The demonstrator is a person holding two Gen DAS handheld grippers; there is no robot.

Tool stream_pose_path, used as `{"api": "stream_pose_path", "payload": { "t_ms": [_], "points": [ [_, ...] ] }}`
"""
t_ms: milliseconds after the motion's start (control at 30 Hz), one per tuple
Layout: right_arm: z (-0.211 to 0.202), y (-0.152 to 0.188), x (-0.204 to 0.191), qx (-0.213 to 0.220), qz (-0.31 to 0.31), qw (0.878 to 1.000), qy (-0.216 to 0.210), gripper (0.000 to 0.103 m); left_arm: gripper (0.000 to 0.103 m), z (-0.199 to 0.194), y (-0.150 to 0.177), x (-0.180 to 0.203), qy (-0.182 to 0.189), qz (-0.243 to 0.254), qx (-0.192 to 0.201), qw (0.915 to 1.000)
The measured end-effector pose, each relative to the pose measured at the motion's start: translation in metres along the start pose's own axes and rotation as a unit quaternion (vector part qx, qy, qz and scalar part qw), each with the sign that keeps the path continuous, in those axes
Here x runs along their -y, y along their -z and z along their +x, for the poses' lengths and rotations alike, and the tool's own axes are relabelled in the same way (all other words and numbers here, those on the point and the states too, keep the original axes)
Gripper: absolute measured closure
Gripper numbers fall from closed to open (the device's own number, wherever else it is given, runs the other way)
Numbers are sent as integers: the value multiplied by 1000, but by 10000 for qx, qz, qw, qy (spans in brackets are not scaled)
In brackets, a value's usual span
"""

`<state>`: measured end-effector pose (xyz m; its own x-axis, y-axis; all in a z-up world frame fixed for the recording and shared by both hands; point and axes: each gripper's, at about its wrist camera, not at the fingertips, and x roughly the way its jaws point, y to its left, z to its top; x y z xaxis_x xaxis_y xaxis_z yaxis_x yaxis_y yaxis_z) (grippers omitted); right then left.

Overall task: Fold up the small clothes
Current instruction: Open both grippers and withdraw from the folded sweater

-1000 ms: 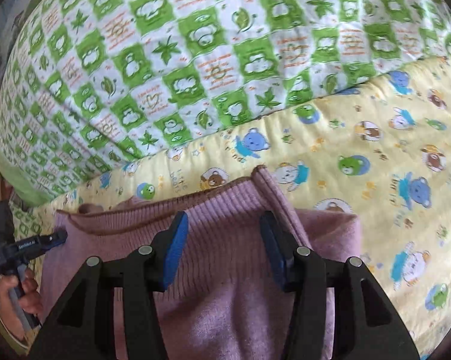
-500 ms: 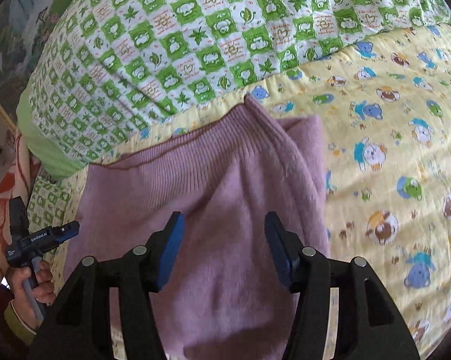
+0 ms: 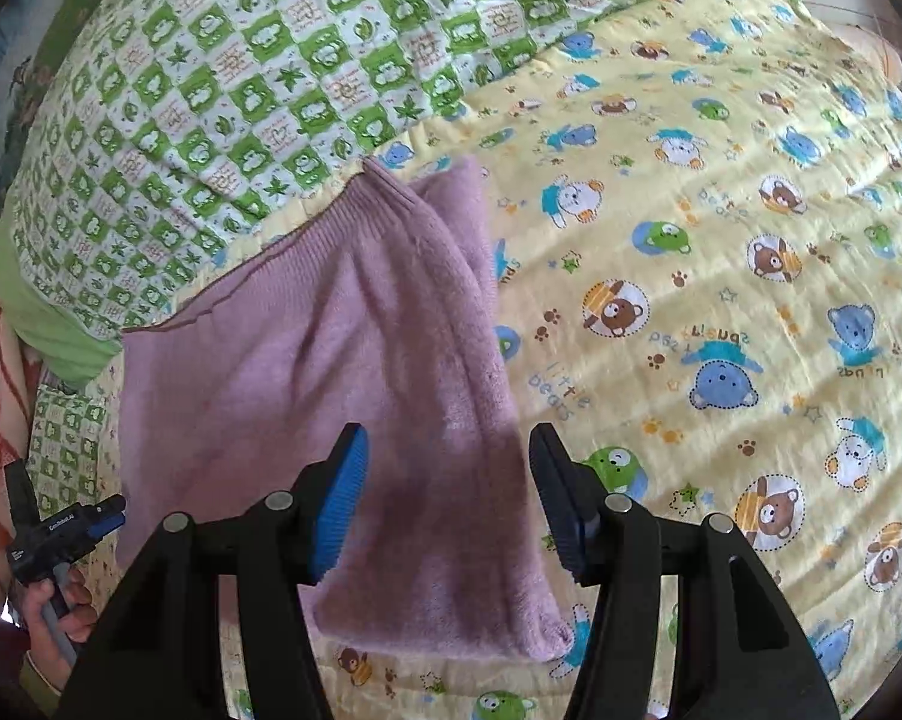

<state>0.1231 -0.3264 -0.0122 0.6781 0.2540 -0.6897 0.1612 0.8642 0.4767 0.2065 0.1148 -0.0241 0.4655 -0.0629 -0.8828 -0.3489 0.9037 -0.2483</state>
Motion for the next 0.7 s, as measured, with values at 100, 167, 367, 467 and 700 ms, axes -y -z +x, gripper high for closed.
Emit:
{"api": "stream_pose_path", "payload": {
  "t_ms": [100,167,367,467,700],
  "points": [
    [-12,4,-15,94,-183,9997,-126,46,40,-12,19,-17,39,-319,-96,9994],
    [-15,8,-26,91,-336,9992,-216,46,40,-12,32,-27,46,-528,-218,9984],
    [4,30,-40,-389,-429,9970,-520,45,39,-5,55,-43,202,-945,-525,9939],
    [18,36,-21,-641,-58,9977,-193,45,36,-1,54,-41,297,-1022,-561,9927],
    [13,34,-16,-649,-113,9978,-38,46,28,24,41,-37,645,-1574,-616,9835]
  ]
}}
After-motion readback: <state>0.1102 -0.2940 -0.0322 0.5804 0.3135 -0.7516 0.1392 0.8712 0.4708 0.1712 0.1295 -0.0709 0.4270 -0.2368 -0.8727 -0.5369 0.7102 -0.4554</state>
